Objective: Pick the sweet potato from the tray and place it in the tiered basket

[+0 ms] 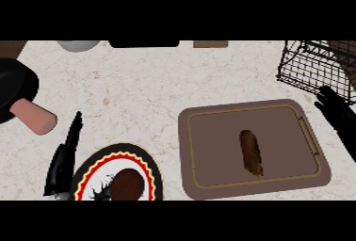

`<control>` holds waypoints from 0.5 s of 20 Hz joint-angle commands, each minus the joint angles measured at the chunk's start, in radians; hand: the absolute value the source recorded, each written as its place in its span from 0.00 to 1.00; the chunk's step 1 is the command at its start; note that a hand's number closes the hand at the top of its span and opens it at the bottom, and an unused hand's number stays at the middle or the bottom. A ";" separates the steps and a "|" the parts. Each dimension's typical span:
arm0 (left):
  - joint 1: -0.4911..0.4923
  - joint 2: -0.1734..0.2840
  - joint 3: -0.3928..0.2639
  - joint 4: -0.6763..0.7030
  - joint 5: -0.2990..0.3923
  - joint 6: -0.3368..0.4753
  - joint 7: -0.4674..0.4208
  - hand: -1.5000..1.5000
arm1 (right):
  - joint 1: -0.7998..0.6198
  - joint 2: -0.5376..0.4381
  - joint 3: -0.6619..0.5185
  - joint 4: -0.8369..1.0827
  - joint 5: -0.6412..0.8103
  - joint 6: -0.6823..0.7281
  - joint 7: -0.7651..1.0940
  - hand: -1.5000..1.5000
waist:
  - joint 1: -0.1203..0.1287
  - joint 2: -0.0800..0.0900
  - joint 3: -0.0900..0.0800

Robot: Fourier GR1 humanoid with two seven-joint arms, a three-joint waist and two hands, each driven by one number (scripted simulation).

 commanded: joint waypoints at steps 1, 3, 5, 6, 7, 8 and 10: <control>-0.024 0.017 -0.003 -0.024 -0.032 -0.021 0.070 0.50 | 0.026 0.045 0.009 -0.082 0.063 -0.096 0.052 1.00 | 0.009 -0.038 -0.011; -0.072 0.056 0.056 -0.011 0.007 -0.038 0.071 0.50 | 0.043 0.115 0.083 -0.198 0.230 -0.282 0.008 1.00 | -0.001 -0.042 -0.012; -0.136 0.068 0.088 0.015 0.007 -0.030 0.093 0.50 | 0.017 0.123 0.095 -0.272 0.335 -0.406 0.048 1.00 | -0.023 -0.046 -0.015; -0.106 0.104 0.095 -0.021 0.010 -0.046 0.089 0.50 | 0.031 0.140 0.105 -0.282 0.408 -0.480 0.056 1.00 | -0.008 -0.051 -0.015; -0.058 0.049 0.059 0.014 0.018 -0.033 0.080 0.50 | -0.110 0.204 -0.123 -0.319 0.193 -0.499 -0.139 1.00 | -0.096 -0.148 0.014; -0.068 0.068 0.081 0.003 0.014 -0.024 0.077 0.50 | 0.123 -0.020 -0.070 -0.093 0.480 -0.512 0.086 1.00 | -0.110 -0.033 -0.035; -0.072 0.089 0.107 -0.007 0.037 -0.039 0.102 0.50 | 0.162 0.075 -0.110 -0.154 0.541 -0.696 0.089 0.00 | -0.105 -0.056 -0.020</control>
